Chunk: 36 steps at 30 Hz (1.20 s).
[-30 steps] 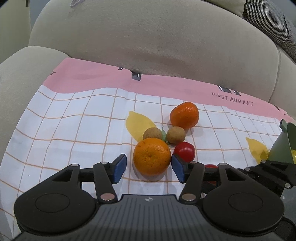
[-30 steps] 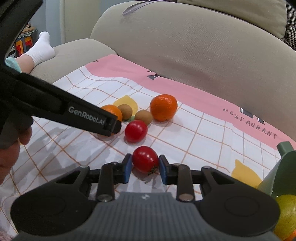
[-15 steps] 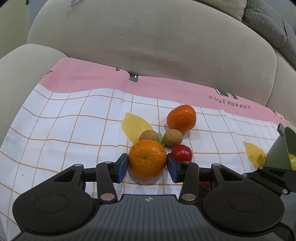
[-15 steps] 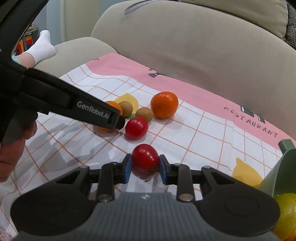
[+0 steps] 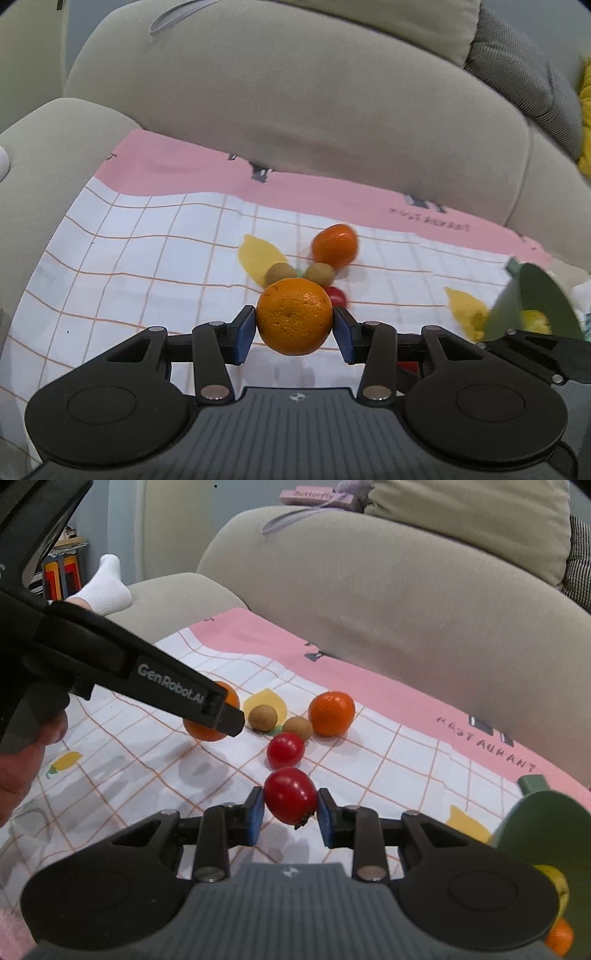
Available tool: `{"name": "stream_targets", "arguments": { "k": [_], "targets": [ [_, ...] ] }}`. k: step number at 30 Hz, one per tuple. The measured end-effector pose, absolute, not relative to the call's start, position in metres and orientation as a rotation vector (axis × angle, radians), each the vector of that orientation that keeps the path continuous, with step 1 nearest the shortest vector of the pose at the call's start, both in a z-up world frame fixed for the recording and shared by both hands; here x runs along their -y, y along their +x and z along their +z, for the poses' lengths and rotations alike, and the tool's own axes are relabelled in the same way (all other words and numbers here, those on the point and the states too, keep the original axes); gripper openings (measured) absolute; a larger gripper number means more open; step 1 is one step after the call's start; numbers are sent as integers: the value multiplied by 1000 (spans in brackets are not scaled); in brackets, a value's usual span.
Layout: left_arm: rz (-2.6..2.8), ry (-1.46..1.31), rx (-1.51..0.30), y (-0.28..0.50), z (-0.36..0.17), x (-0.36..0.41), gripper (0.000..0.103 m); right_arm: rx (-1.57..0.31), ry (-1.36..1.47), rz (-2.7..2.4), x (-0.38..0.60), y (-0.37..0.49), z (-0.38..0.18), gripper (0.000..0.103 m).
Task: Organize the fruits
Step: 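Lift the mandarin and tomato and carry both over the green colander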
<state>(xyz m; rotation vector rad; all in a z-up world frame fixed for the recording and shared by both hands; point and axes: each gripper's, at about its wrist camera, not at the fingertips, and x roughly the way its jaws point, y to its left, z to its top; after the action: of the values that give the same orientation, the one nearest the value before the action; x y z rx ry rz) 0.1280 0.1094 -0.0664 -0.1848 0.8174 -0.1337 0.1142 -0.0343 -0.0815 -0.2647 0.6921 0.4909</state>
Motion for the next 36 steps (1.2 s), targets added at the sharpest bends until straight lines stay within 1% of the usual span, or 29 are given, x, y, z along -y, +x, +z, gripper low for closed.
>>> {"name": "stream_targets", "arguments": {
  "k": [9, 22, 28, 36],
  "targets": [
    [-239, -148, -775, 103, -38, -73, 51, -644, -269, 477, 61, 81, -52, 27],
    [-434, 49, -721, 68, -3, 15, 50, -623, -216, 337, 131, 45, -26, 27],
    [-499, 169, -739, 67, -1, 56, 50, -647, -195, 255, 168, 36, -26, 27],
    [-573, 305, -815, 78, -16, 99, 50, -705, -138, 189, 208, 41, -34, 27]
  ]
}}
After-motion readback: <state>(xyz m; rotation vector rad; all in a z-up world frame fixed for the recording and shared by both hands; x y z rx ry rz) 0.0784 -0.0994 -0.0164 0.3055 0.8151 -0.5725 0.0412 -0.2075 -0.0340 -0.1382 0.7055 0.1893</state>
